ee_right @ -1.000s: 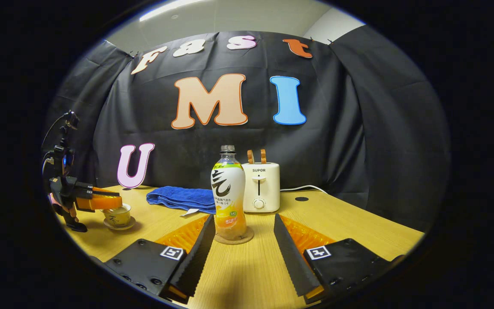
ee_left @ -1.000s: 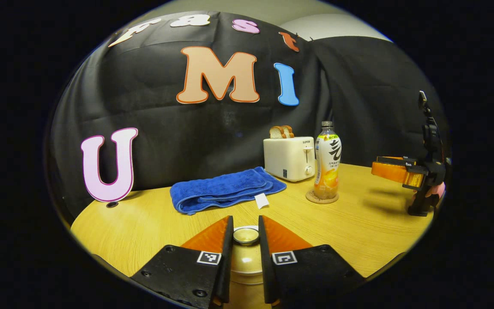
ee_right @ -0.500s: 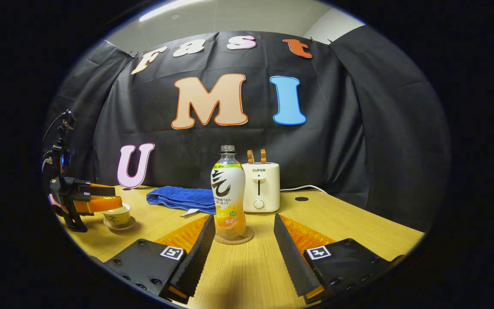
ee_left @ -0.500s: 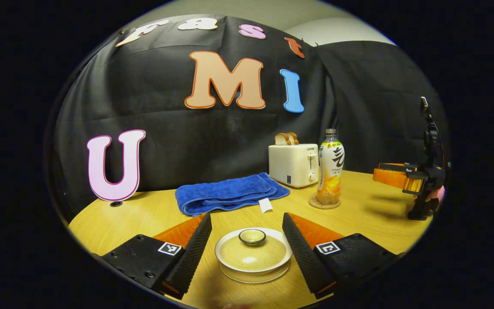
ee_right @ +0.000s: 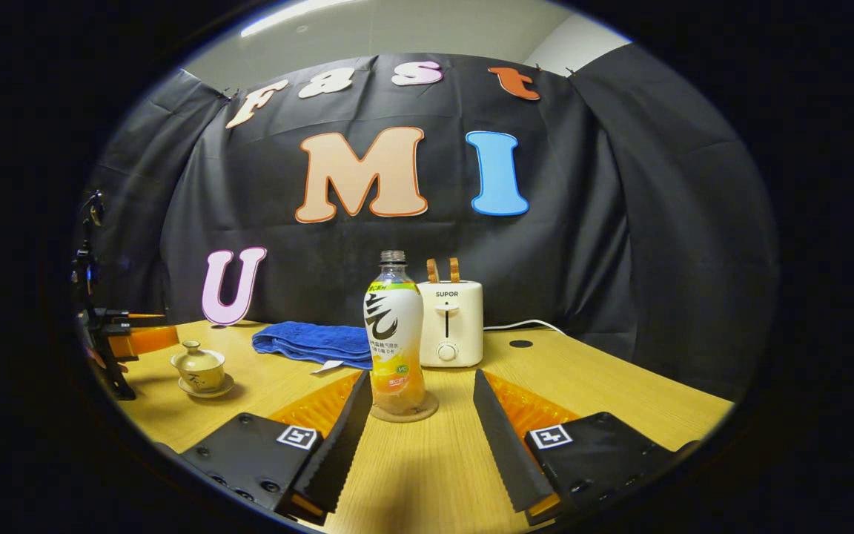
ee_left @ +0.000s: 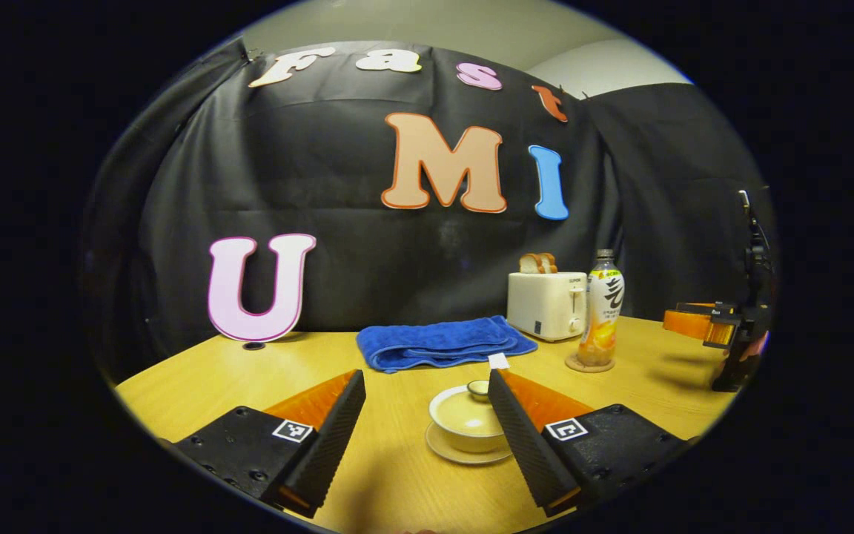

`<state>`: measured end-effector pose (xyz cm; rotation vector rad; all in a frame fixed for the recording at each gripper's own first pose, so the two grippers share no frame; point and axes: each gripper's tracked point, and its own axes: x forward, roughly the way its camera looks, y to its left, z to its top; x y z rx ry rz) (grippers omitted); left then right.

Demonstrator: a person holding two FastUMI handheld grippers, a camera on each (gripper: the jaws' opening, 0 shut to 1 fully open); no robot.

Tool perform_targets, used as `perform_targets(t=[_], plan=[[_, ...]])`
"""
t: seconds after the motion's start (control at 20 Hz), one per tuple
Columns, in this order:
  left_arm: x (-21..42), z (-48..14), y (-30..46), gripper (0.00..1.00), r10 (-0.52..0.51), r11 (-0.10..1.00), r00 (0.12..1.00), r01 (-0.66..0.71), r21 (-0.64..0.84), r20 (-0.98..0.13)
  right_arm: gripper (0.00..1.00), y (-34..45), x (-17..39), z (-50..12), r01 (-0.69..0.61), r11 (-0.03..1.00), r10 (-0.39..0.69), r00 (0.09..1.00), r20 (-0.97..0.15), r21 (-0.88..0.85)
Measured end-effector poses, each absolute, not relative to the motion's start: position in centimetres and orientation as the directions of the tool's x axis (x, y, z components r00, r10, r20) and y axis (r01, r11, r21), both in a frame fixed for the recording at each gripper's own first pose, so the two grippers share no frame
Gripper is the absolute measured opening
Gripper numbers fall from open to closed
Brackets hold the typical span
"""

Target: Open the teacup lid with one hand, grasp the water bottle and pour water into the teacup with the other hand; after pouring, place the water bottle on the coaster and then close the teacup lid.

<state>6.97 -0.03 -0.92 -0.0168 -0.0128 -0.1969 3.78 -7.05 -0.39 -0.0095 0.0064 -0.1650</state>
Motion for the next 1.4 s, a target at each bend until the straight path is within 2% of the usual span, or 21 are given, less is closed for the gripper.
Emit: perform_targets(t=[0.3,0.5,0.85,1.2,1.25,1.3,1.4], plan=[[4.4,-1.2,7.5,0.97,0.138,0.99,0.99,-0.138,-0.004,0.002,0.85,-7.2,3.8,-0.4,0.173,0.985,-0.173,0.985,-0.005,-0.011],[3.4,-1.3,9.9,0.96,0.272,0.962,0.962,-0.272,-0.001,0.0,0.85,-8.0,3.6,-0.3,0.209,0.978,-0.209,0.978,-0.003,-0.012],[2.3,-1.2,11.3,0.97,0.376,0.927,0.927,-0.376,0.001,-0.001,0.85,-9.4,3.1,-0.3,0.289,0.957,-0.289,0.957,0.003,-0.015],[2.2,-1.3,10.8,0.97,0.36,0.933,0.933,-0.36,-0.004,-0.005,0.85,-9.5,3.1,-0.3,0.296,0.955,-0.296,0.955,0.003,-0.016],[2.2,-1.3,10.7,0.97,0.36,0.933,0.933,-0.36,-0.004,-0.005,0.9,-9.5,3.2,-0.3,0.296,0.955,-0.296,0.955,0.003,-0.016],[2.2,-1.3,10.8,0.97,0.36,0.933,0.933,-0.36,-0.004,-0.005,0.85,-9.5,3.2,-0.3,0.296,0.955,-0.296,0.955,0.003,-0.016],[2.2,-1.2,10.8,0.97,0.36,0.933,0.933,-0.36,-0.001,-0.001,0.88,-9.6,3.2,-0.3,0.296,0.955,-0.296,0.955,0.003,-0.016]])
